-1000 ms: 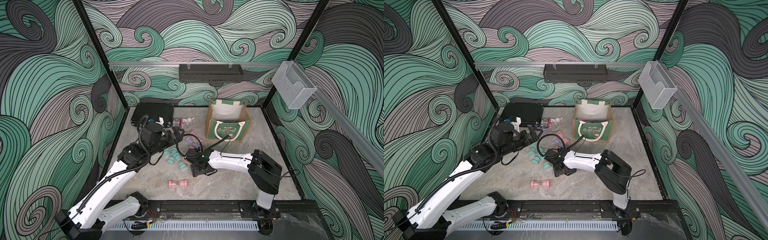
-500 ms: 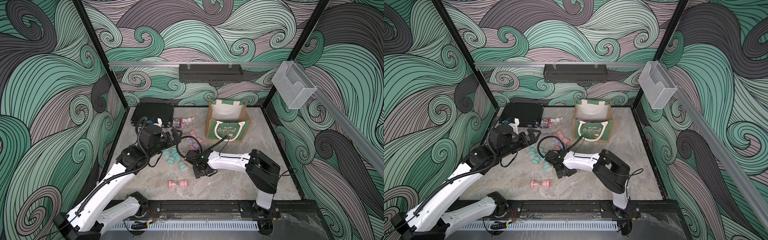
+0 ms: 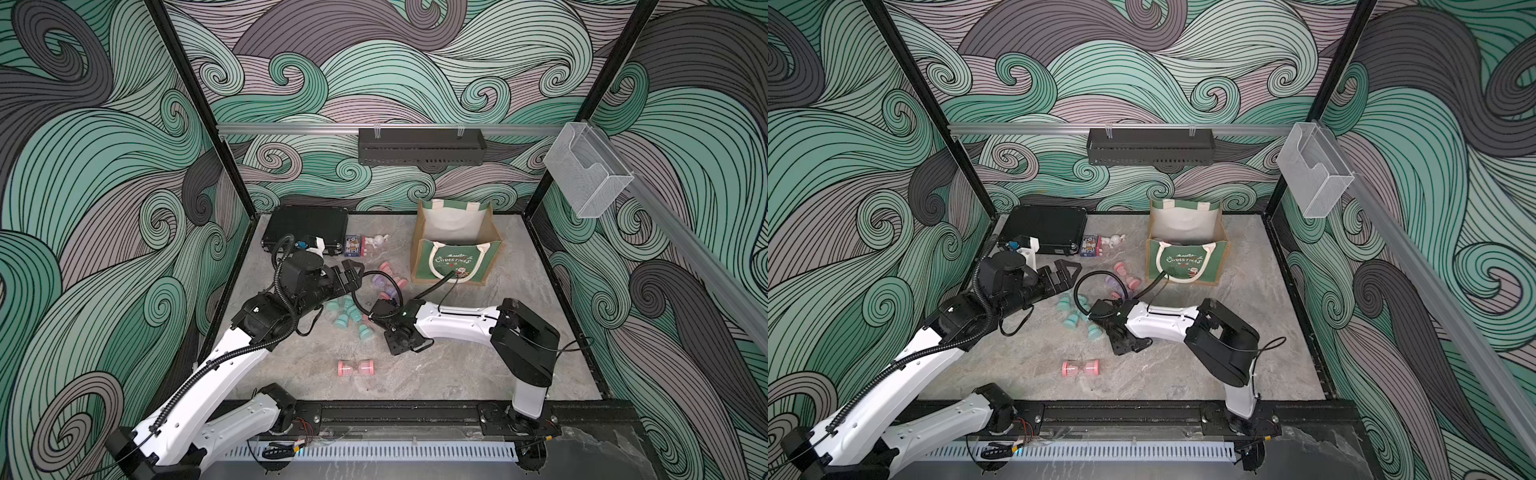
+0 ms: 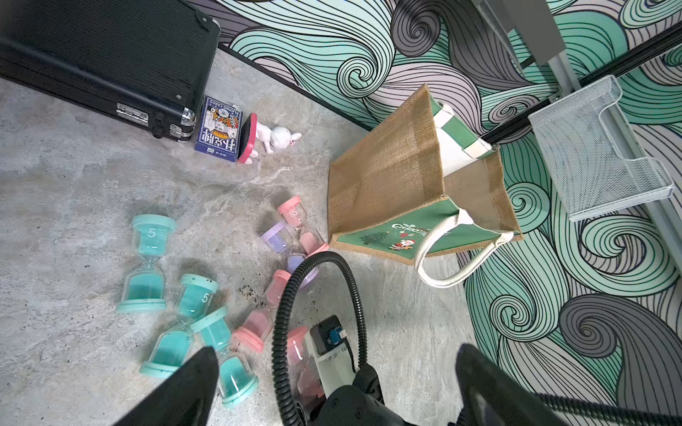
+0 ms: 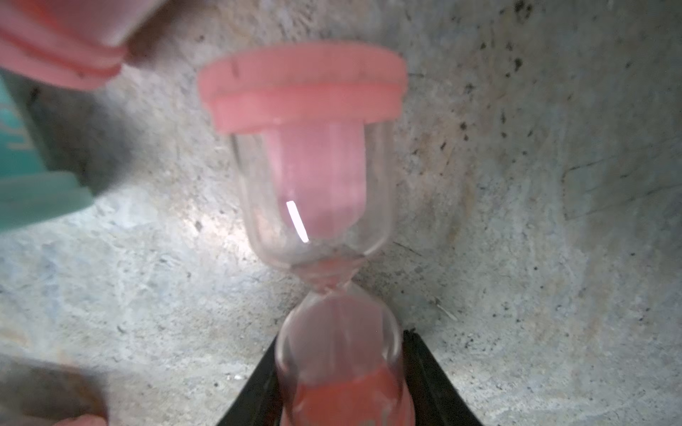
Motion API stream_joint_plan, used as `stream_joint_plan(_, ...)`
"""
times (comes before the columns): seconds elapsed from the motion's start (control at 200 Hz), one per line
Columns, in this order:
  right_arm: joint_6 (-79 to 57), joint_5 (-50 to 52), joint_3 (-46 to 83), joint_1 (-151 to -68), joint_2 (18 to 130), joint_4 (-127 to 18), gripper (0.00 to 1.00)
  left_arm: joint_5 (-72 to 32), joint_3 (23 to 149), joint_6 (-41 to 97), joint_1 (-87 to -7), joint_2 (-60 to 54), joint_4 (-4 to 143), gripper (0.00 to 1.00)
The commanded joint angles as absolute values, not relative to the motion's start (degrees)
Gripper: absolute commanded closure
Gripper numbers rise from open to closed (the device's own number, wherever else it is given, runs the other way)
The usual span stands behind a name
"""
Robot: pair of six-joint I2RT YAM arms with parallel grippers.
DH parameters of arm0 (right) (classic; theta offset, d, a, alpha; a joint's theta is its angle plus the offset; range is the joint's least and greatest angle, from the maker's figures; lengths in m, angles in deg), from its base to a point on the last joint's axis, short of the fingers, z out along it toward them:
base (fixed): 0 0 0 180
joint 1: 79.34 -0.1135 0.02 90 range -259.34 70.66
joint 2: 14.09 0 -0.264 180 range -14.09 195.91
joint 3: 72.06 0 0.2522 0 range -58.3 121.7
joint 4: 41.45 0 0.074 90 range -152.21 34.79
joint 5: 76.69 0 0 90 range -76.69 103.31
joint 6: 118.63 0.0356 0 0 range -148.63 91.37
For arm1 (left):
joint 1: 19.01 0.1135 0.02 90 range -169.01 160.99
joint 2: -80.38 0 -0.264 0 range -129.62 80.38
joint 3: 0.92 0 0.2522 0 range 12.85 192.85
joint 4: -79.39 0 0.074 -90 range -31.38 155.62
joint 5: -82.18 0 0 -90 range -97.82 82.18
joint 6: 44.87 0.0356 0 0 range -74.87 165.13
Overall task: Put the hourglass into the canvas bag
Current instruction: Pick up the hourglass from the center of the board, then place the hourglass in the canvas bag.
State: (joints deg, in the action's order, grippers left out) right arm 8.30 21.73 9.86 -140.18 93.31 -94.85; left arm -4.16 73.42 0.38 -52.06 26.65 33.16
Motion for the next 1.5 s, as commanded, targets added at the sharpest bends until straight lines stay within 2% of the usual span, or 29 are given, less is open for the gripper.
stream_joint_plan(0.0,7.2,22.1,8.9,-140.1,91.9,-94.4,0.67,-3.2,73.2,1.5,-51.6,27.8,32.8,0.01)
stream_joint_plan(0.11,6.4,22.9,8.3,-140.1,89.7,-93.8,0.73,-3.0,72.9,1.5,-51.6,28.2,33.1,0.02)
stream_joint_plan(0.375,4.3,24.3,7.1,-139.1,81.6,-93.4,0.74,-3.2,73.3,2.8,-51.6,28.3,33.9,0.01)
stream_joint_plan(0.921,-3.6,23.4,15.5,-127.2,64.9,-99.3,0.76,-5.3,73.5,13.0,-51.6,26.6,37.1,0.01)
stream_joint_plan(1.196,-7.1,20.0,25.9,-117.1,66.3,-101.1,0.78,-8.1,74.2,16.7,-51.6,19.8,40.1,0.01)
stream_joint_plan(1.496,-9.2,18.1,36.0,-107.2,75.4,-101.7,0.78,-14.5,73.9,17.4,-52.7,12.4,46.5,0.01)
